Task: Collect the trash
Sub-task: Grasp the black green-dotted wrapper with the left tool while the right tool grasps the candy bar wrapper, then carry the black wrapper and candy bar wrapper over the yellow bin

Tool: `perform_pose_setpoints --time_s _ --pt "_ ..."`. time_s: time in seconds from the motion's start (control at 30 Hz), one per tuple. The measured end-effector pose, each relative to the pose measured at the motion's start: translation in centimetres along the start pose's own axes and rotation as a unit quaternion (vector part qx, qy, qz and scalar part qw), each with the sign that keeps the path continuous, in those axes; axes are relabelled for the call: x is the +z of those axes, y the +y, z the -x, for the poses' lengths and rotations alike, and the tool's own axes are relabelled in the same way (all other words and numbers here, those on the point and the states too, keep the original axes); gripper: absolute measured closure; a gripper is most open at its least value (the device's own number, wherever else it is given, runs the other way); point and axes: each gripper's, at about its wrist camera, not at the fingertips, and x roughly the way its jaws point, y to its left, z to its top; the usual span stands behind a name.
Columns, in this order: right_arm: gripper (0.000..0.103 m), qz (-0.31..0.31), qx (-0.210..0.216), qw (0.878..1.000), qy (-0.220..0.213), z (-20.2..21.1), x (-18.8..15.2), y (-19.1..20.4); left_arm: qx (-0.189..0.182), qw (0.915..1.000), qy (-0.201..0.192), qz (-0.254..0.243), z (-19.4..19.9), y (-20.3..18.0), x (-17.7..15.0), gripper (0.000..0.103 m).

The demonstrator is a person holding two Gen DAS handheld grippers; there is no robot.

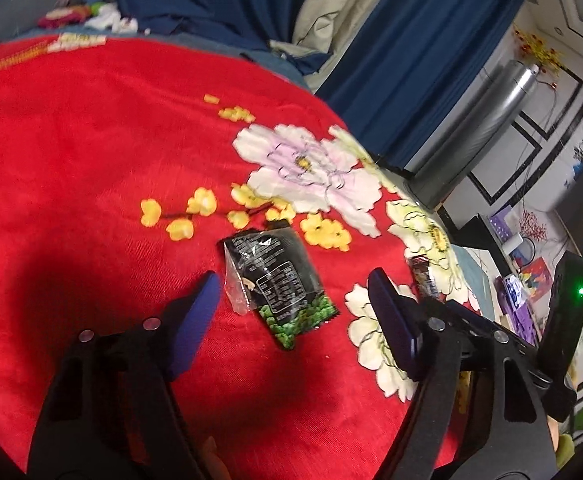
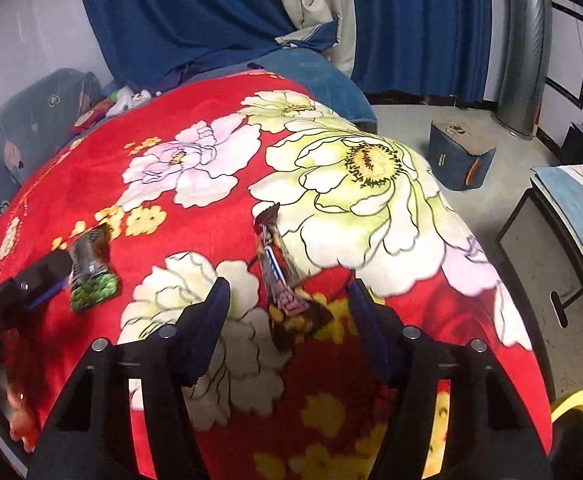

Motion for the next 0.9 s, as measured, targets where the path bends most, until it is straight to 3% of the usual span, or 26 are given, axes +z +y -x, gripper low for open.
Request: perform_pose_setpoints --time_s 0.2,0.27,0.5,0.67,0.9 --pt "0.074 -0.013 -0.008 1.0 0.01 -0.8 -0.3 -0.4 0.021 0.9997 0.016 0.002 -1.2 0.1 0.1 0.05" --pt "0.075 -0.025 0.0 1.0 0.007 -0.5 -0.8 -0.8 0.025 0.9995 0.018 0.003 -1.4 0.3 0.1 0.06" --pt "0.077 -0.063 0.015 0.998 -0.015 2.1 -3.4 -1.5 0.001 0.9997 0.019 0.013 -1.2 0.9 0.0 0.074" --pt "0.077 -0.074 0.016 0.997 -0.033 4.7 -6.4 -1.5 -0.024 0.9996 0.016 0.004 -0.4 0.3 -0.4 0.079" --pt "0.077 -0.079 0.021 0.995 -0.053 7.9 -9.4 -1.3 -0.043 0.9977 -0.007 -0.053 1.5 -2.7 -1.0 0.08"
